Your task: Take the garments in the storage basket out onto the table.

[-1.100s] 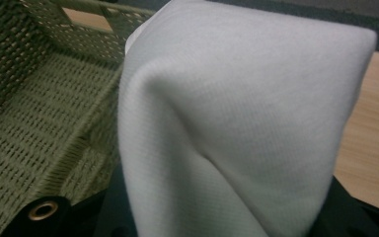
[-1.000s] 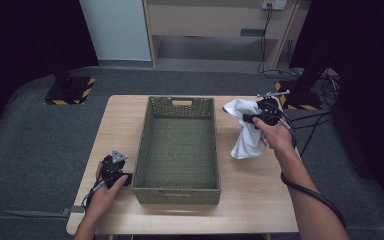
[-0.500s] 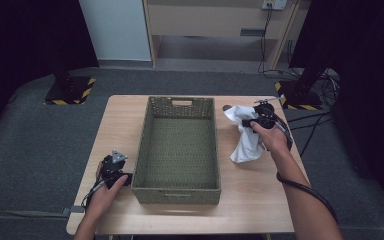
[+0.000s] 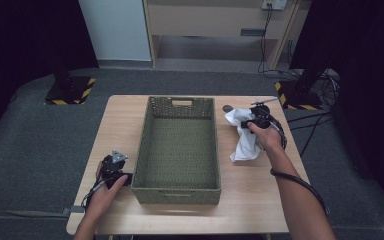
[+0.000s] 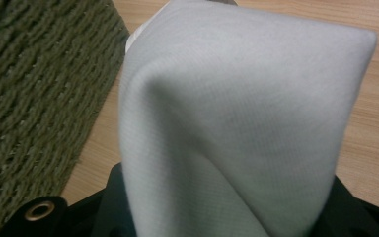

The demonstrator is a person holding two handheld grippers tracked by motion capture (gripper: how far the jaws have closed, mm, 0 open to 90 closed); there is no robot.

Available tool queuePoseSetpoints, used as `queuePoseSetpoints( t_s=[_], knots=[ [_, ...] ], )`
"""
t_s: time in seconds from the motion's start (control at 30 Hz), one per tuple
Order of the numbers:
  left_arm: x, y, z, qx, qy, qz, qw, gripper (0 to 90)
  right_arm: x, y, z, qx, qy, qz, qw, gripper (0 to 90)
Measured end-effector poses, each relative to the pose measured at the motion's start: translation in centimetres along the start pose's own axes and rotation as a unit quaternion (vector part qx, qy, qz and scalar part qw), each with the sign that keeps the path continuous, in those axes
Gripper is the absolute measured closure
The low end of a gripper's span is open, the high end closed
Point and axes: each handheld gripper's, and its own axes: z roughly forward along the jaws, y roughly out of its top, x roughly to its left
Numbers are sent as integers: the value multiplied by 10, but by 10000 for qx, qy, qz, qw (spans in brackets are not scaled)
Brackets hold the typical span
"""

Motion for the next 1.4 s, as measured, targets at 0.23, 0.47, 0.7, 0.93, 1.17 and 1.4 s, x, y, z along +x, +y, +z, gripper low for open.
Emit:
queuePoseSetpoints(
  t_s=[0.23,0.47,0.7,0.93,1.17,1.4],
  knots=[
    [0,0,0,1,-1,2,10000,0,3,-4,12,129,-38,-74,9999,571],
    [0,0,0,0,-1,2,10000,0,6,-6,23,276,-51,-251,9993,550],
    [0,0,0,0,-3,4,10000,0,4,-14,34,358,-48,-156,9992,457],
    [0,0,0,0,-11,12,10000,0,3,-11,33,347,6,-80,9994,265],
    [0,0,0,1,-15,16,10000,0,1,-9,24,186,-7,-121,9998,90],
    [0,0,0,2,-17,20,10000,0,-4,-2,-2,37,19,-65,10000,49]
  ],
)
